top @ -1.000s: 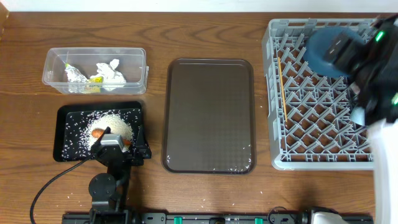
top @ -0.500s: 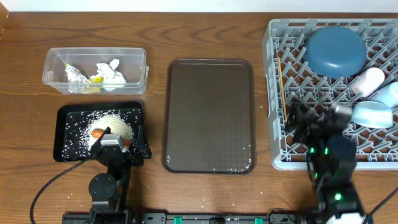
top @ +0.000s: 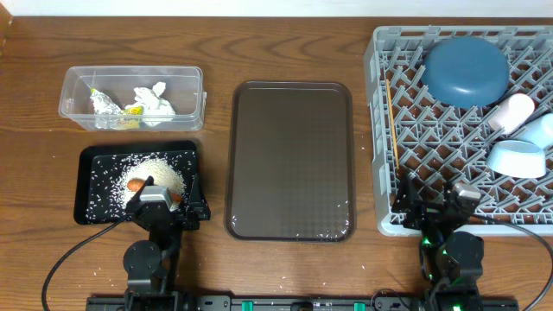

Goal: Sort waste into correct bins and load items into the dishwasher rack

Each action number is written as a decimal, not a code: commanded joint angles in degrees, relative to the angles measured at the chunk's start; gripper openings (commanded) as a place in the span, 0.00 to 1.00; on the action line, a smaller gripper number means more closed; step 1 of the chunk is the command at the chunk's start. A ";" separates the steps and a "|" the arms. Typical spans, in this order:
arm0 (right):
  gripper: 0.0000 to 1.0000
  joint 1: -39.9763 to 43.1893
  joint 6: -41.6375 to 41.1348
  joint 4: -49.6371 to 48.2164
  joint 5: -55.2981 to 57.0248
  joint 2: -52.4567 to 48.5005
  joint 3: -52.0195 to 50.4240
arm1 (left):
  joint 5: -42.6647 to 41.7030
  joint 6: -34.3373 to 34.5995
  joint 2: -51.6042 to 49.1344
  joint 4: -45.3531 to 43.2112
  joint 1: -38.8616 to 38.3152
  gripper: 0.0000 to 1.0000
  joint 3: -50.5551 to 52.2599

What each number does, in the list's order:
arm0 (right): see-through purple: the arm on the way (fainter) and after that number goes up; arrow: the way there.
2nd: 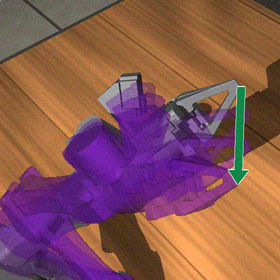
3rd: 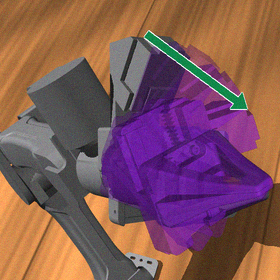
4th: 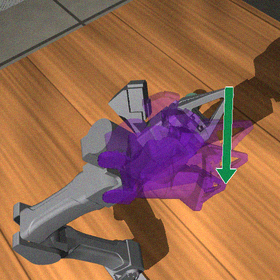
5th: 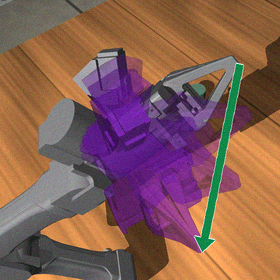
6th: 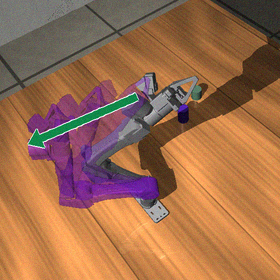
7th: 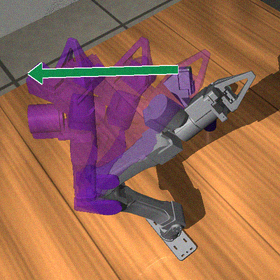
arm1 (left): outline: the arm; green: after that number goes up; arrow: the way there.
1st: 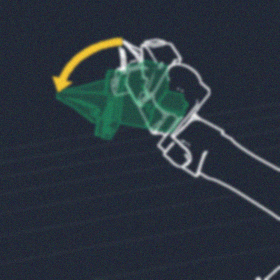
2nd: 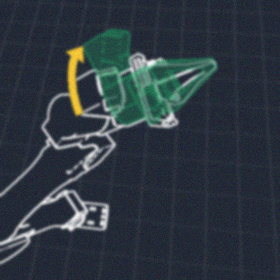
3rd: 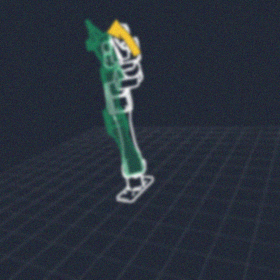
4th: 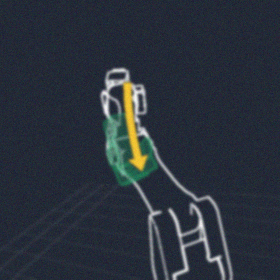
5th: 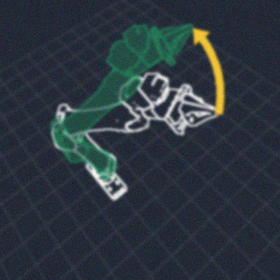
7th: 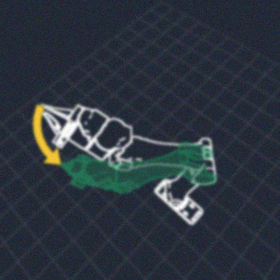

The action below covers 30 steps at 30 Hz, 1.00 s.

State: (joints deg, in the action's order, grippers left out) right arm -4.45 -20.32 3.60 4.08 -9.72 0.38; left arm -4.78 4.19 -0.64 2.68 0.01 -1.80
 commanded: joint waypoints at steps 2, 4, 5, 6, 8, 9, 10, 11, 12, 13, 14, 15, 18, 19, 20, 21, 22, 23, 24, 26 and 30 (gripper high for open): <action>0.99 2.93 5.86 0.72 -5.35 4.46 -0.11 | -0.59 -0.76 0.35 0.87 0.31 0.97 1.57; 0.99 3.26 6.38 0.74 -5.53 6.10 -0.11 | -0.59 -0.76 0.35 0.87 0.31 0.97 1.57; 0.99 3.45 7.26 0.74 -5.64 7.04 -0.11 | -0.59 -0.76 0.35 0.87 0.31 0.97 1.57; 0.99 3.54 7.37 0.74 -5.62 7.80 -0.11 | -0.59 -0.76 0.35 0.87 0.31 0.97 1.57; 0.99 4.07 7.82 0.74 -5.66 9.44 -0.11 | -0.59 -0.76 0.35 0.87 0.31 0.97 1.57; 0.99 4.46 8.17 0.68 -5.64 9.46 -0.09 | -0.59 -0.76 0.35 0.85 0.31 0.97 1.57; 0.99 4.90 8.52 0.74 -5.64 9.44 -0.09 | -0.59 -0.76 0.35 0.87 0.31 0.97 1.57; 0.99 5.31 8.61 0.72 -5.66 9.44 -0.09 | -0.59 -0.76 0.35 0.87 0.31 0.97 1.57; 0.99 5.64 8.61 0.70 -5.66 9.44 -0.09 | -0.59 -0.76 0.35 0.87 0.31 0.97 1.57; 0.99 6.29 8.20 0.70 -5.68 9.44 -0.09 | -0.59 -0.76 0.35 0.87 0.31 0.97 1.57; 0.99 6.64 7.82 0.70 -5.68 9.44 -0.09 | -0.59 -0.76 0.35 0.87 0.31 0.97 1.57; 0.99 7.32 7.52 0.72 -5.66 9.44 -0.09 | -0.59 -0.76 0.35 0.87 0.31 0.97 1.57; 0.99 8.96 7.52 0.70 -6.03 9.44 -0.09 | -0.59 -0.76 0.35 0.85 0.31 0.97 1.57; 0.99 9.33 7.58 0.70 -5.88 9.44 -0.09 | -0.59 -0.76 0.35 0.87 0.31 0.97 1.57; 0.99 9.73 8.22 0.74 -5.55 9.44 -0.09 | -0.59 -0.76 0.35 0.87 0.31 0.97 1.57; 0.99 9.99 10.32 0.76 -5.60 9.44 -0.09 | -0.59 -0.76 0.35 0.87 0.31 0.97 1.57; 0.99 10.05 12.68 0.74 -5.57 9.44 -0.09 | -0.59 -0.76 0.35 0.87 0.31 0.97 1.57; 0.99 10.05 14.21 0.74 -5.60 9.44 -0.09 | -0.59 -0.76 0.35 0.87 0.31 0.97 1.57; 0.99 10.05 15.39 0.79 -5.60 9.44 -0.09 | -0.59 -0.76 0.35 0.87 0.31 0.97 1.57; 0.99 10.05 18.58 0.81 -5.55 9.44 -0.09 | -0.59 -0.76 0.35 0.87 0.31 0.97 1.57; 0.99 10.05 21.31 0.90 -4.74 9.44 -0.09 | -0.59 -0.76 0.35 0.87 0.31 0.97 1.57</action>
State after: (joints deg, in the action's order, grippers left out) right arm 5.26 -3.46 4.03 -1.06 -0.82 0.38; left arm -4.75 4.19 -0.62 2.66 0.01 -1.80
